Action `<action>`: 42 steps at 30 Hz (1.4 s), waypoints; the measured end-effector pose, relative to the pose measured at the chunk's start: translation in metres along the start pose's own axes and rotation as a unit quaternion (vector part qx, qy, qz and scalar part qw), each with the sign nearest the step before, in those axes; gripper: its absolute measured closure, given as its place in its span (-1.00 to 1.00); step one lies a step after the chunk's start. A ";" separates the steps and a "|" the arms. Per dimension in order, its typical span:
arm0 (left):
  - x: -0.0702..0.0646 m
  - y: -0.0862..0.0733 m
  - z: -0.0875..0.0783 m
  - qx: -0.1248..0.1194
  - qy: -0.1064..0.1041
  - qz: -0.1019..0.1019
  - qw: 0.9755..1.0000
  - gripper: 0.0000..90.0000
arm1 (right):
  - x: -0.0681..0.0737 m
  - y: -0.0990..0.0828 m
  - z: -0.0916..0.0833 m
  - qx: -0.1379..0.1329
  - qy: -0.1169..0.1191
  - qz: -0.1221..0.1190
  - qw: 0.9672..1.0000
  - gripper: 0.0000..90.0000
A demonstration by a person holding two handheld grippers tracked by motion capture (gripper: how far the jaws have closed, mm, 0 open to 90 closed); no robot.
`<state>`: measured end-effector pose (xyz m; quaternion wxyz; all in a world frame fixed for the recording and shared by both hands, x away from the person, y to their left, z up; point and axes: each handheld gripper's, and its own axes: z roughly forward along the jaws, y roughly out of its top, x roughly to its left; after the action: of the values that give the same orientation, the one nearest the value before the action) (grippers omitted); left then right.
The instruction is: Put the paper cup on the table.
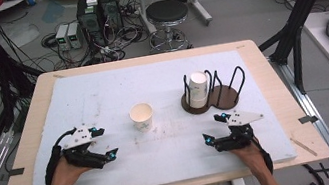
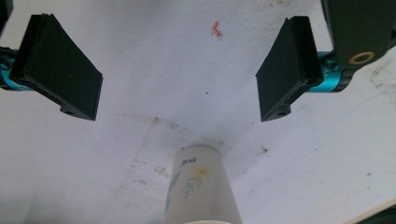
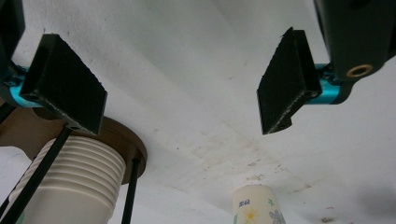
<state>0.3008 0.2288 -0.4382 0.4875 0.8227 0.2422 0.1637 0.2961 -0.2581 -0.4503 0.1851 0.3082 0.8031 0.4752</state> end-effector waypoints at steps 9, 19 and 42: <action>-0.001 -0.027 -0.010 -0.071 0.067 -0.032 0.995 -0.68 | 0.000 0.000 0.000 -0.001 -0.002 0.000 1.000 -0.64; -0.002 -0.036 -0.011 -0.085 0.079 -0.041 0.992 -0.67 | 0.000 0.000 0.000 0.003 -0.002 0.002 1.000 -0.64; -0.001 -0.038 -0.013 -0.098 0.085 -0.050 0.990 -0.67 | 0.002 -0.001 -0.002 -0.013 -0.021 -0.001 1.000 -0.64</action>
<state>0.2844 0.2533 -0.4656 0.5512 0.7408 0.3062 0.2315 0.2928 -0.2587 -0.4506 0.2063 0.3154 0.7931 0.4785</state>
